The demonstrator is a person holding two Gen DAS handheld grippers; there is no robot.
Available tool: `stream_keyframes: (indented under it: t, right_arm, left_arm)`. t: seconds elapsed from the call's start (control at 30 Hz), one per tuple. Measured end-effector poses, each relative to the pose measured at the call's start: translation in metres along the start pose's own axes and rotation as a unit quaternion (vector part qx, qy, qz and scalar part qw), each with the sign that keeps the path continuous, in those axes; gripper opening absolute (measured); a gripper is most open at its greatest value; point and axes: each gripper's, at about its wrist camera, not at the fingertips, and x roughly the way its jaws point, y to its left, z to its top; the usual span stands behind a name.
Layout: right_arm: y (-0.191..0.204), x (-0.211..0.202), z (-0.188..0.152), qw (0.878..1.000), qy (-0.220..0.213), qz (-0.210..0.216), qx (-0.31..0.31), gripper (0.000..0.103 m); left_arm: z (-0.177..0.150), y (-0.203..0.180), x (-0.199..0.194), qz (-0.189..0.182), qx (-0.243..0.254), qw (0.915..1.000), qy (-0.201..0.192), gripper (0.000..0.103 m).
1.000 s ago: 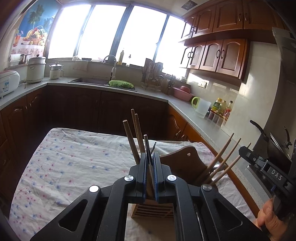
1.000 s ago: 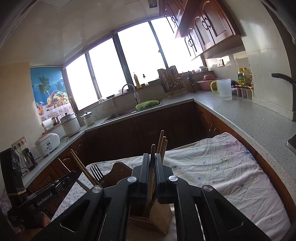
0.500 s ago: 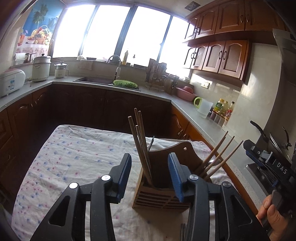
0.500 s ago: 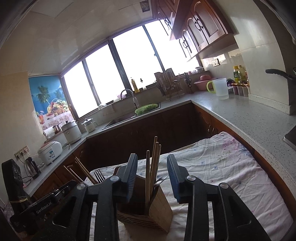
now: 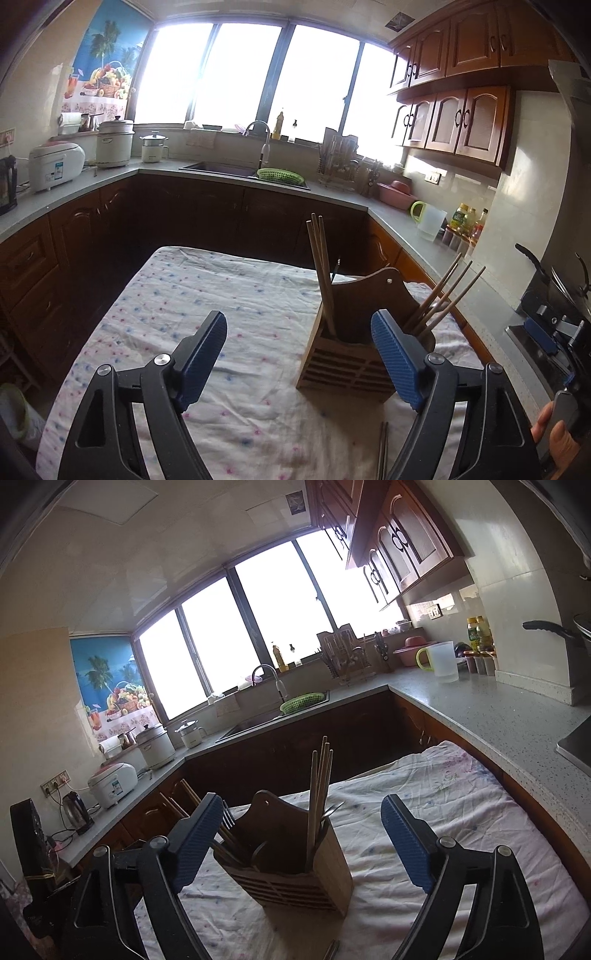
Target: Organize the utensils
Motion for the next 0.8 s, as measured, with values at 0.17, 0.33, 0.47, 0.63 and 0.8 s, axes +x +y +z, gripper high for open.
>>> stream_keyframes:
  t: [0.17,0.33,0.47,0.63,0.8]
  right_arm:
    - [0.004,-0.022,-0.012,1.0,0.008,0.006,0.004,0.092]
    - [0.011,-0.05,-0.028,1.0,0.013,0.021,-0.004,0.096]
    - [0.014,-0.072,-0.044,0.999,0.018,0.029,-0.003,0.098]
    - [0.014,-0.096,-0.064,0.999,0.025,0.031,0.007,0.101]
    - [0.014,-0.112,-0.091,0.999,0.042,0.027,0.01,0.101]
  left_arm:
    - [-0.019,0.001,-0.031,-0.003,-0.004,1.0,-0.004,0.088]
    - [-0.042,0.01,-0.064,-0.004,-0.01,0.9999,0.002,0.091]
    - [-0.06,0.016,-0.089,-0.003,-0.018,0.9998,0.008,0.093]
    - [-0.075,0.027,-0.114,0.007,-0.026,0.9995,0.014,0.095]
    - [-0.083,0.039,-0.135,0.008,-0.035,0.9993,0.014,0.097]
